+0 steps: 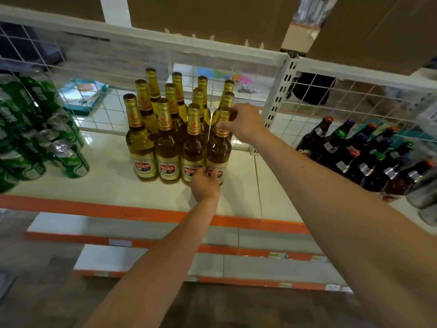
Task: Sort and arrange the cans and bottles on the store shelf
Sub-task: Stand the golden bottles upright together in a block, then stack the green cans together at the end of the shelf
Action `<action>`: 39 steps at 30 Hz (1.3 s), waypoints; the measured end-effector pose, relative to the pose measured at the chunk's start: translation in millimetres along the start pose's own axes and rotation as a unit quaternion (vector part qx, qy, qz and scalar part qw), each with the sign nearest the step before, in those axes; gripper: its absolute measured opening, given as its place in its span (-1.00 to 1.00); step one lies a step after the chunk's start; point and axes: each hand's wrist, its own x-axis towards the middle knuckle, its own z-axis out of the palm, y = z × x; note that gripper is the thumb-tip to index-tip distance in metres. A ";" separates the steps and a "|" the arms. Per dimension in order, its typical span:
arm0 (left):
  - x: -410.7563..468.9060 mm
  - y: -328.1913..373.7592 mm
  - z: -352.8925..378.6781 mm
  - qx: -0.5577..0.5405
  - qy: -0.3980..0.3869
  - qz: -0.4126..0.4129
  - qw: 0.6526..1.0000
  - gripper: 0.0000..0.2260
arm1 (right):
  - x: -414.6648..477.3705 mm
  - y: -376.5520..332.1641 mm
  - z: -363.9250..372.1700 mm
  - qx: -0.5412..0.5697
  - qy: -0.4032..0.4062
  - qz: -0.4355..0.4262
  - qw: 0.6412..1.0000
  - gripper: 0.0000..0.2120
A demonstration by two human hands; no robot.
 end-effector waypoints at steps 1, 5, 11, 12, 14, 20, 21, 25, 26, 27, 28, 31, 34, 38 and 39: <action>0.1 -1.6 0.7 0.006 0.002 0.007 1.000 -0.83 | -0.6 -0.8 -0.9 0.003 -0.003 0.005 1.000 -0.68; 0.8 -5.5 0.5 0.035 0.003 0.012 0.999 -0.79 | -3.1 -1.7 0.4 0.029 -0.002 0.024 0.999 -0.65; 1.9 -12.3 0.9 0.058 -0.008 0.026 0.998 -0.75 | -9.0 -0.6 2.2 0.055 0.010 0.047 0.997 -0.72; 1.7 -12.0 0.4 0.061 -0.011 0.027 0.998 -0.74 | -10.3 -0.9 2.4 0.054 0.011 0.048 0.997 -0.72; 2.0 -10.9 -1.6 0.058 -0.019 0.024 0.998 -0.76 | -11.9 -1.8 2.9 0.048 0.012 0.051 0.997 -0.74; 4.3 -7.2 -26.2 0.062 -0.171 0.024 0.983 -0.73 | -17.1 -5.0 2.5 0.028 0.009 0.069 0.997 -0.74; 4.9 -3.4 -34.9 0.073 -0.195 0.032 0.978 -0.70 | -17.8 -5.5 2.0 0.027 0.010 0.073 0.997 -0.74; 18.5 17.1 -73.3 0.138 -0.231 0.091 0.959 -0.76 | -24.4 -10.4 3.0 0.038 0.019 0.085 0.996 -0.70; 22.3 23.7 -83.8 0.156 -0.233 0.106 0.954 -0.77 | -26.4 -13.0 4.6 0.037 0.026 0.084 0.995 -0.71; 25.7 29.8 -93.9 0.174 -0.232 0.119 0.950 -0.77 | -29.1 -15.4 6.0 0.038 0.032 0.086 0.995 -0.72; 29.0 34.9 -103.1 0.187 -0.229 0.132 0.946 -0.78 | -30.8 -17.5 6.5 0.043 0.035 0.091 0.994 -0.73; 34.2 49.3 -130.3 0.217 -0.210 0.165 0.939 -0.80 | -32.0 -24.5 3.2 0.070 0.019 0.119 0.990 -0.67; 40.6 61.5 -157.7 0.244 -0.181 0.191 0.933 -0.81 | -38.5 -36.0 -2.7 0.084 -0.001 0.134 0.987 -0.48; 51.3 81.0 -194.0 0.274 -0.146 0.206 0.928 -0.75 | -52.3 -55.6 -14.6 0.019 0.010 0.104 0.994 -0.28; 51.8 86.8 -202.5 0.282 -0.136 0.211 0.926 -0.75 | -56.5 -59.0 -18.8 0.001 0.013 0.095 0.995 -0.28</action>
